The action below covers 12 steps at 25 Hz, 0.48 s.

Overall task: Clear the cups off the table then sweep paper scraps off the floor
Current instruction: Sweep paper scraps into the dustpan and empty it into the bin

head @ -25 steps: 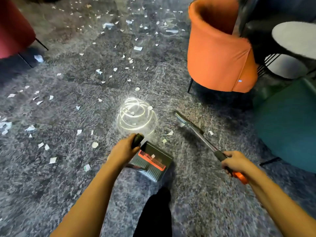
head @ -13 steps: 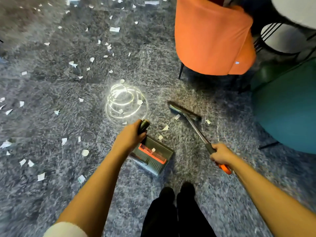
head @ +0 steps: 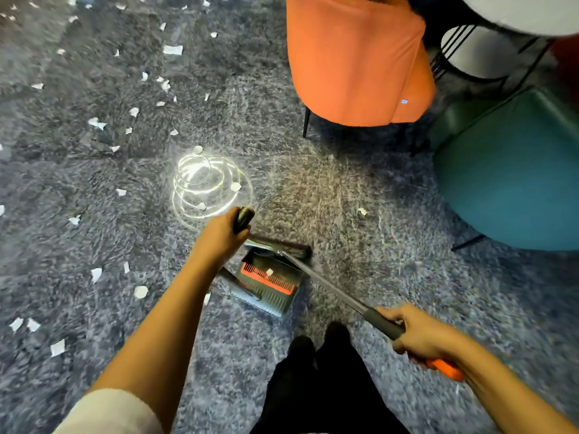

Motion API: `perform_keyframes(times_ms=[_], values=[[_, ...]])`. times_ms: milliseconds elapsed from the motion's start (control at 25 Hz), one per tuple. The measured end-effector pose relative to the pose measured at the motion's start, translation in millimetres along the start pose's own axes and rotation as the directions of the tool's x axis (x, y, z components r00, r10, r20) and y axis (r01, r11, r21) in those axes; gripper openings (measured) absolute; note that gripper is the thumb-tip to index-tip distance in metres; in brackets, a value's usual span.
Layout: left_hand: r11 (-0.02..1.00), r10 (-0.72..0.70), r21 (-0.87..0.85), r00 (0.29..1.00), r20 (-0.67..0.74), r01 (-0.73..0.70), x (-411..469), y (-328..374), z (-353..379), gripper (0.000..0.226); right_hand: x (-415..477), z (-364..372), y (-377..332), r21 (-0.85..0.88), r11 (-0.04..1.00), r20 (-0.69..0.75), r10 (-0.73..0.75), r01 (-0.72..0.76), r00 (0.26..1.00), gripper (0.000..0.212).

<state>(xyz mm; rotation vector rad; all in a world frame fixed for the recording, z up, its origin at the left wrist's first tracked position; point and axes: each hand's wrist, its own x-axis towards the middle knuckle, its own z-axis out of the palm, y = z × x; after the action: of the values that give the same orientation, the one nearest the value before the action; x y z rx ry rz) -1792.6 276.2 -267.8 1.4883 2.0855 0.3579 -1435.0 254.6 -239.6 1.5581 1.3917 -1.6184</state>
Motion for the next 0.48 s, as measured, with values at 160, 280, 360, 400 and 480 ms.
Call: perform_keyframes(times_ms=[160, 280, 360, 400, 480], values=[[1.000, 0.022, 0.011, 1.000, -0.014, -0.022, -5, -1, 2, 0.023, -29, -4, 7, 0.132, 0.990, 0.039, -0.047, 0.042, 0.998, 0.070], [1.000, 0.019, 0.009, 1.000, -0.020, -0.019, -12, -1, 6, 0.024, -48, -13, 21, 0.205, 0.978, -0.005, -0.039, 0.039, 0.999, 0.066], [0.999, 0.026, -0.036, 1.000, -0.016, -0.026, -15, 4, 9, 0.023, -58, -19, 29, 0.247, 0.968, -0.033, -0.033, 0.040, 0.999, 0.063], [0.998, 0.040, -0.049, 0.999, -0.008, -0.041, -15, 9, 11, 0.022, -62, -21, 34, 0.270, 0.962, -0.049, -0.031, 0.043, 0.998, 0.063], [0.995, 0.102, -0.022, 0.995, 0.025, -0.101, -14, 19, 15, 0.020, -68, -26, 39, 0.307, 0.950, -0.102, -0.028, 0.058, 0.994, 0.064]])
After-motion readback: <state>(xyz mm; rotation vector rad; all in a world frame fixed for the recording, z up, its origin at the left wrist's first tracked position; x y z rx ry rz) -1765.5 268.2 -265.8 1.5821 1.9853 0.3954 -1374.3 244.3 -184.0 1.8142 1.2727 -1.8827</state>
